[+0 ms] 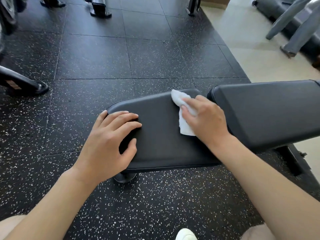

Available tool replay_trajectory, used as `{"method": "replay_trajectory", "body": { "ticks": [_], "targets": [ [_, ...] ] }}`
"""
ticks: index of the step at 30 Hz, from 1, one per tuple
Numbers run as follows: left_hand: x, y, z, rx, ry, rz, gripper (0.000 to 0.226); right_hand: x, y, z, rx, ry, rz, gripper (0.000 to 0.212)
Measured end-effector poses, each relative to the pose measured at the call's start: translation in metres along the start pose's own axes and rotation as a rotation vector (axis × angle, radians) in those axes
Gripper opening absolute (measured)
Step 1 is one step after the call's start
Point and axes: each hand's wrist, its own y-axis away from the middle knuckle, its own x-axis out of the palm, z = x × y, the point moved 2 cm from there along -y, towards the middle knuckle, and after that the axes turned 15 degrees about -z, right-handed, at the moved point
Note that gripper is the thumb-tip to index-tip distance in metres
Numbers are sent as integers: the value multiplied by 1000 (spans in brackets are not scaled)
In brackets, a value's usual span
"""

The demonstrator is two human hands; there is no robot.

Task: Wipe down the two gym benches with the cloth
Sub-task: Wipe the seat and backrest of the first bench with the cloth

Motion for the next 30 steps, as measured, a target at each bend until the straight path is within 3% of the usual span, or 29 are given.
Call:
{"method": "replay_trajectory", "body": {
  "ticks": [4,8,16,20,25,27,30],
  "targets": [
    [9,-20,-10,-14,-39,67,41,-14,43,33,-143,-98,-4,17],
    [25,-34,-28,-4,-31,138,45,-28,75,36,-278,-228,26,22],
    [36,-31,-35,81,-68,153,48,-25,33,-64,191,39,-16,24],
    [35,-31,-33,74,-55,157,45,-25,52,-10,1,-7,-51,15],
    [36,-33,-30,68,-32,139,40,-27,74,31,-231,-166,21,24],
    [36,-32,-30,66,-30,149,42,-23,59,14,-200,-111,8,21],
    [34,-29,-32,55,-42,158,44,-9,23,-31,48,44,-38,24]
  ]
}}
